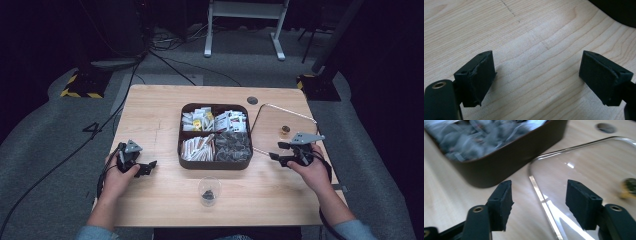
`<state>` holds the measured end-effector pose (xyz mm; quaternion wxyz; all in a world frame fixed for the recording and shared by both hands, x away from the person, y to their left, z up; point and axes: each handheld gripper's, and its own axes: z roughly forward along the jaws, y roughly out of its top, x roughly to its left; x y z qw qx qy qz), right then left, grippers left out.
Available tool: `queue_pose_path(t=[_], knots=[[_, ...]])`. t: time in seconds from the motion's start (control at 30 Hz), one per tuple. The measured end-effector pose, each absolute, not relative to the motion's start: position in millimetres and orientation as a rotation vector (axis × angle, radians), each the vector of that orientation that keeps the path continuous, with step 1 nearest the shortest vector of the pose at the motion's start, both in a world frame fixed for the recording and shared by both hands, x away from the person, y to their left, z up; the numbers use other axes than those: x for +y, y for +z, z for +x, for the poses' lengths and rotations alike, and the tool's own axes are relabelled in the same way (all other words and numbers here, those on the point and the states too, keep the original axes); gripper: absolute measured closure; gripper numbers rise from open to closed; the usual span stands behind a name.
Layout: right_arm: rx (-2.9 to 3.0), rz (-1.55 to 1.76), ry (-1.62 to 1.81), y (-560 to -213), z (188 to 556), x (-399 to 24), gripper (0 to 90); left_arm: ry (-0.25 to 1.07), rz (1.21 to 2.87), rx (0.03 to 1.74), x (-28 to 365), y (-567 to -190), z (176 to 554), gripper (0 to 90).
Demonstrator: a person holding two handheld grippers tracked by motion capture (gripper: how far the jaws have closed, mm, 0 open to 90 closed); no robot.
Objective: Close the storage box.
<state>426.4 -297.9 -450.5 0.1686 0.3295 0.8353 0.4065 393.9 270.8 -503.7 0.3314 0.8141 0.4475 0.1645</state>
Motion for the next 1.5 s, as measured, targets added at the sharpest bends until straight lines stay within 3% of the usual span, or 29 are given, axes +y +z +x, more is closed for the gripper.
queue_pose_path(t=[0.27,0.7,1.07,1.5], knots=[[2.279,1.082,1.123,-439,454,-324,41.3,0.430,2.126,1.165,271,-504,395,13.6],[2.210,1.211,1.072,-444,493,-329,40.9,0.430,2.125,1.166,271,-504,395,13.7],[2.151,1.341,1.008,-462,516,-337,41.7,0.431,2.126,1.166,271,-504,395,13.7],[2.217,1.324,0.887,-482,527,-334,48.6,0.431,2.126,1.166,271,-504,395,13.7]])
